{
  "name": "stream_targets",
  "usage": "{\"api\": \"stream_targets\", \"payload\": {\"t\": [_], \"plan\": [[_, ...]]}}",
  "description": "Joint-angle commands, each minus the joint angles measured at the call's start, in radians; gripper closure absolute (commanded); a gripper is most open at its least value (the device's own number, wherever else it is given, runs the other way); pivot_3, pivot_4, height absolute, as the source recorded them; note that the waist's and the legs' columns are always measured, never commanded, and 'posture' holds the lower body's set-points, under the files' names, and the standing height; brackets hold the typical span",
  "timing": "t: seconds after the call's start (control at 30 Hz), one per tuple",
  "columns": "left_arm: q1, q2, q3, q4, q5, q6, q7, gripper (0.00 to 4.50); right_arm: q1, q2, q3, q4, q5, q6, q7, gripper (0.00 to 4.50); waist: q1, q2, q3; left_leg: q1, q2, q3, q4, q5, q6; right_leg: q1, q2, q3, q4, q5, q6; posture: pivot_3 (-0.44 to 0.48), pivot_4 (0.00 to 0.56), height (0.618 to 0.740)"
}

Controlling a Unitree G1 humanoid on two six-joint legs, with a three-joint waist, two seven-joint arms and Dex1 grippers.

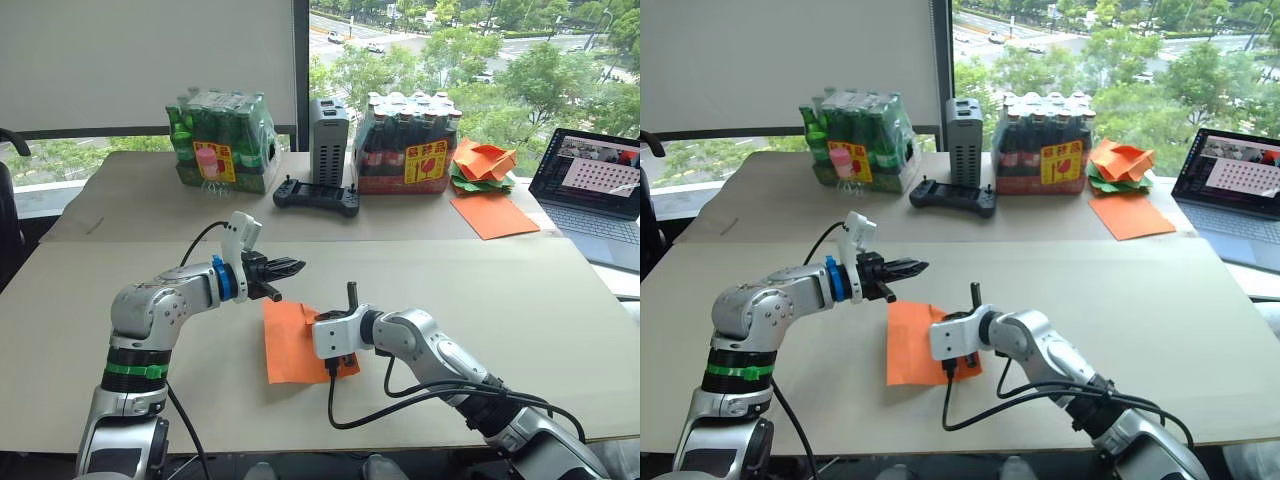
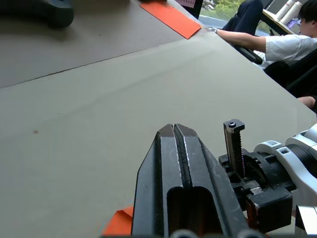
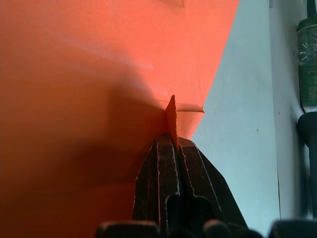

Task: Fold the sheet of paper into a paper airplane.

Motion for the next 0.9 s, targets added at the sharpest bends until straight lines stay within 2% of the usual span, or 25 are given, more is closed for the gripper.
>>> {"api": "stream_targets", "payload": {"t": [0.03, 0.17, 0.4, 0.9], "plan": [[-0.015, 0.017, -0.048, -0.005, 0.02, -0.03, -0.042, 4.5, 0.019, 0.012, -0.003, 0.0, -0.007, -0.006, 0.018, 4.45, -0.001, 0.0, 0.0, 0.0, 0.0, 0.0, 0.0, 0.0, 0.0, 0.0, 0.0, 0.0, 0.0, 0.0, 0.0, 0.0, 0.15, 0.74], [0.017, 0.051, -0.174, 0.014, 0.109, -0.108, -0.109, 4.5, 0.025, 0.026, -0.013, 0.004, -0.016, -0.002, 0.014, 4.45, -0.002, 0.0, 0.0, 0.0, 0.0, 0.0, 0.0, 0.0, 0.0, 0.0, 0.0, 0.0, 0.0, 0.0, 0.0, 0.0, 0.15, 0.74], [0.029, 0.041, -0.281, 0.137, 0.24, -0.229, -0.135, 4.5, 0.035, 0.022, -0.027, -0.004, -0.031, 0.0, 0.023, 4.45, -0.001, 0.0, 0.0, 0.0, 0.0, 0.0, 0.0, 0.0, 0.0, 0.0, 0.0, 0.0, 0.0, 0.0, 0.0, 0.0, 0.15, 0.74], [0.042, -0.001, -0.316, 0.233, 0.329, -0.304, -0.197, 4.5, 0.059, 0.013, -0.047, -0.026, -0.045, 0.009, 0.048, 4.45, 0.005, 0.0, 0.0, 0.0, 0.0, 0.0, 0.001, 0.0, 0.0, 0.0, 0.0, 0.0, 0.0, 0.0, 0.0, 0.0, 0.15, 0.74]]}}
